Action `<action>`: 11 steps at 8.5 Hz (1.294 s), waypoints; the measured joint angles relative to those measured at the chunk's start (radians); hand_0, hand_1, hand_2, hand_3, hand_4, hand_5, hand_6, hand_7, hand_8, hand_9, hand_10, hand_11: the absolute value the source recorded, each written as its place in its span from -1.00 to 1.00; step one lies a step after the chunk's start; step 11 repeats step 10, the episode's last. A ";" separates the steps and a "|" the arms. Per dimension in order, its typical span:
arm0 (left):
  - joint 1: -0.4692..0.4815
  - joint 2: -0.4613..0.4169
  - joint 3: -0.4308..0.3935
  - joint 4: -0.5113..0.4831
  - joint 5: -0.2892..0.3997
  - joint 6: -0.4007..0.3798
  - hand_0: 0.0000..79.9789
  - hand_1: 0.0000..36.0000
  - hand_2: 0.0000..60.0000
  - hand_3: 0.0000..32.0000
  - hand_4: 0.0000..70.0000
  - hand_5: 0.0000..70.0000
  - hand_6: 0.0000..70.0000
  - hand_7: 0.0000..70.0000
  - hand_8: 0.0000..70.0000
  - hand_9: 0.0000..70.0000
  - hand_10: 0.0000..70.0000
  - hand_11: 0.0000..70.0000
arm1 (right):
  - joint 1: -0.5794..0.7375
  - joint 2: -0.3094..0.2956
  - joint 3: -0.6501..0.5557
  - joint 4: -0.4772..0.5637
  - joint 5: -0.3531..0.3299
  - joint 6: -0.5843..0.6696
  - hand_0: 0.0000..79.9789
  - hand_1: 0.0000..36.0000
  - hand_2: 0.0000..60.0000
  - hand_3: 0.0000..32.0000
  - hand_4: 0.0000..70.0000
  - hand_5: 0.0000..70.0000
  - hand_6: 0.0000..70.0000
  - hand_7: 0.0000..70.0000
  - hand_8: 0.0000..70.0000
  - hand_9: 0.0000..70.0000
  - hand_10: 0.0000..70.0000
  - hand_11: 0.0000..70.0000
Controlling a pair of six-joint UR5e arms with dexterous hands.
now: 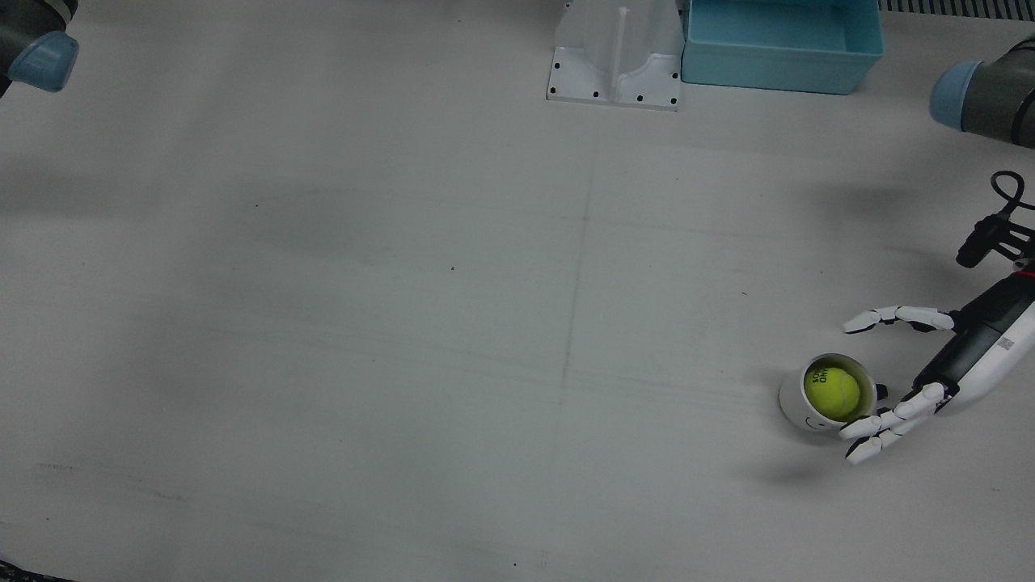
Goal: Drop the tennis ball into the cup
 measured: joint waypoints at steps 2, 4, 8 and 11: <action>-0.057 0.012 -0.040 -0.002 0.002 -0.009 0.43 1.00 0.89 -1.00 -0.63 -0.75 -0.87 -0.85 -0.95 -0.89 -0.88 -0.74 | 0.000 0.000 0.001 0.000 0.000 0.000 -1.00 -1.00 -1.00 -1.00 -1.00 -1.00 -1.00 -1.00 -1.00 -1.00 -1.00 -1.00; -0.217 0.007 -0.163 0.075 0.003 -0.012 0.37 0.98 0.84 -1.00 -0.89 -0.76 -0.90 -0.97 -1.00 -0.96 -0.90 -0.77 | 0.000 0.000 -0.001 0.000 0.000 0.000 -1.00 -1.00 -1.00 -1.00 -1.00 -1.00 -1.00 -1.00 -1.00 -1.00 -1.00 -1.00; -0.428 0.023 -0.221 0.225 -0.001 -0.011 0.24 0.65 0.60 -1.00 -1.00 -0.81 -0.98 -1.00 -1.00 -1.00 -1.00 -0.99 | 0.000 0.000 -0.001 0.000 0.000 0.000 -1.00 -1.00 -1.00 -1.00 -1.00 -1.00 -1.00 -1.00 -1.00 -1.00 -1.00 -1.00; -0.440 0.042 -0.170 0.215 0.003 -0.027 0.23 0.68 0.68 -1.00 -1.00 -0.81 -0.98 -1.00 -1.00 -1.00 -1.00 -1.00 | 0.001 0.000 0.001 0.000 0.000 0.000 -1.00 -1.00 -1.00 -1.00 -1.00 -1.00 -1.00 -1.00 -1.00 -1.00 -1.00 -1.00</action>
